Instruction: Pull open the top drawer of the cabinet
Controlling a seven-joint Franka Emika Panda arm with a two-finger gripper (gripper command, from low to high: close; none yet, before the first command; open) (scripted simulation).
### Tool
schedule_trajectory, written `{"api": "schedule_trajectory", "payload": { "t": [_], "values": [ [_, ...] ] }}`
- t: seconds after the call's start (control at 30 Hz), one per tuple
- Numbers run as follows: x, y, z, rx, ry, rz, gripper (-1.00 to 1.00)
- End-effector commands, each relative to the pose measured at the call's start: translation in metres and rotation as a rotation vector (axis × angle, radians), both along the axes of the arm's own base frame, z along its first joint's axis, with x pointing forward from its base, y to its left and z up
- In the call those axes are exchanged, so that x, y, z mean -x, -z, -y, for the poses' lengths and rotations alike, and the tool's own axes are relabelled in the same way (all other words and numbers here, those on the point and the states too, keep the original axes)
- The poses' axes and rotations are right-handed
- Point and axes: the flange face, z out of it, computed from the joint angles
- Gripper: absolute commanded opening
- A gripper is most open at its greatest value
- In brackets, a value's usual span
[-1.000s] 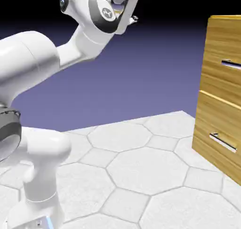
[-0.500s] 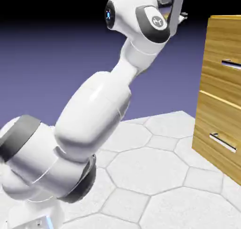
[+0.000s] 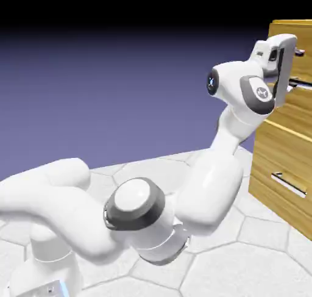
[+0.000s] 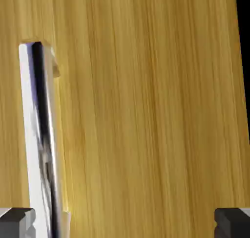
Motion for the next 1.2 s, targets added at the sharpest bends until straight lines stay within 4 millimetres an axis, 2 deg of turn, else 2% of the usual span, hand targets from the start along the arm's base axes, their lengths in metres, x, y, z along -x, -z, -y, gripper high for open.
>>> {"api": "schedule_trajectory", "payload": {
  "t": [0.0, 0.03, 0.27, 0.3, 0.33, 0.73, 0.97, 1.17],
  "values": [
    [0.0, 0.0, 0.0, 0.001, 0.0, 0.0, 0.0],
    [0.0, 0.0, 0.0, 0.001, 0.0, 0.0, 0.0],
    [-0.05, 0.0, 0.0, 0.001, 0.0, 0.0, 0.0],
    [-0.05, 0.0, 0.0, 0.001, 0.0, 0.0, -1.0],
    [-0.05, 0.0, 0.0, 0.001, 0.0, 0.0, -1.0],
    [0.048, 0.0, 0.0, 0.001, 0.0, 0.0, -1.0],
    [0.12, 0.0, 0.0, 0.001, 0.0, 0.0, -1.0],
    [0.189, 0.0, 0.0, 0.001, 0.0, 0.0, -1.0]
  ]
}}
